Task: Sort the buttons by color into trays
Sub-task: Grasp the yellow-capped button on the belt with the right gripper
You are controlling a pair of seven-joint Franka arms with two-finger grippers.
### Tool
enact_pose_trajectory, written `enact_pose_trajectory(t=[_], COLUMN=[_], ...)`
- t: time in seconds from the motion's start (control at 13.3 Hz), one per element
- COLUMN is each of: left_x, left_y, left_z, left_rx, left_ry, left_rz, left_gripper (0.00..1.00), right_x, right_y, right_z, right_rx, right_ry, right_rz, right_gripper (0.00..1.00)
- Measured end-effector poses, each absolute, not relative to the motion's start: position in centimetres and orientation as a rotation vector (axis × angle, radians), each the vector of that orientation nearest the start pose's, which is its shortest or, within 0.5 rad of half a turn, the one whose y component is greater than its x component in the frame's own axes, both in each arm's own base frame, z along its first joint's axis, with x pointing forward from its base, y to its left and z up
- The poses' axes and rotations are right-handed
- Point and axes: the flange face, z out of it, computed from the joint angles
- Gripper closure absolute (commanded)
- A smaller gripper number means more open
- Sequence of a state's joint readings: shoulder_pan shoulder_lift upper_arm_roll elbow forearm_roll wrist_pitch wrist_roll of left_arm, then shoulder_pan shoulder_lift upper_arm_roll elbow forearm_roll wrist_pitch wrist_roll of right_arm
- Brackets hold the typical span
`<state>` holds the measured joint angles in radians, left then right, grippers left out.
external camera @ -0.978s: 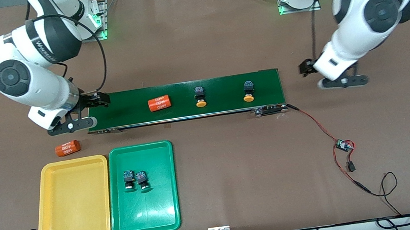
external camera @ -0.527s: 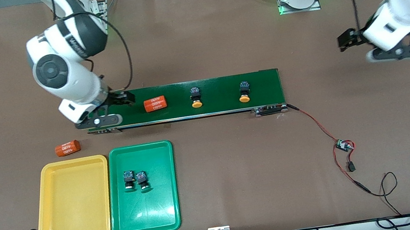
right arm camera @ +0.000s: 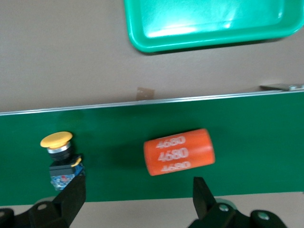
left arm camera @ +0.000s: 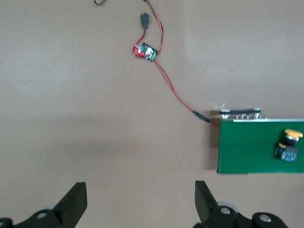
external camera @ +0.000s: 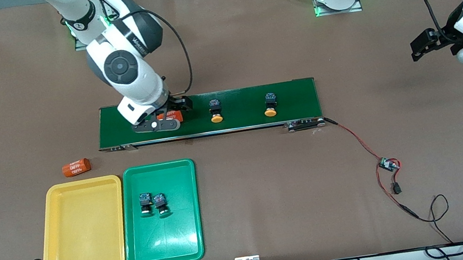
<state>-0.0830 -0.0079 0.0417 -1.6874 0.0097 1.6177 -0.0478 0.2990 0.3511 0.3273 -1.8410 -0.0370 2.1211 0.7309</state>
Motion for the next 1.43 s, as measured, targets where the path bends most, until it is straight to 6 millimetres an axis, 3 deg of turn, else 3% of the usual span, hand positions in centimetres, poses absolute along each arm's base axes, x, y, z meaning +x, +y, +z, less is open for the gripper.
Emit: enact_pose_trajectory(t=[0.45, 0.83, 1.28, 1.35, 1.43], left_x=[54.5, 54.5, 54.5, 54.5, 54.5], left_y=[-3.4, -3.5, -3.7, -3.7, -3.9], left_z=[59.9, 60.2, 60.2, 60.2, 60.3], left_rx=[-3.126, -3.126, -3.126, -3.126, -3.126], left_ry=[0.026, 0.028, 0.033, 0.034, 0.039], left_rz=[0.114, 0.108, 0.11, 0.11, 0.109], left_gripper=[0.0, 0.0, 0.0, 0.0, 0.0], right_x=[49.3, 48.8, 48.1, 48.2, 48.2], right_y=[40.0, 40.8, 41.6, 41.5, 41.5], right_z=[30.9, 29.5, 25.2, 25.1, 25.2], right_rx=[-3.134, -3.146, -3.184, -3.183, -3.183], right_ry=[0.217, 0.216, 0.142, 0.143, 0.143], right_rz=[0.068, 0.057, 0.069, 0.069, 0.068], right_gripper=[0.0, 0.0, 0.0, 0.13, 0.34])
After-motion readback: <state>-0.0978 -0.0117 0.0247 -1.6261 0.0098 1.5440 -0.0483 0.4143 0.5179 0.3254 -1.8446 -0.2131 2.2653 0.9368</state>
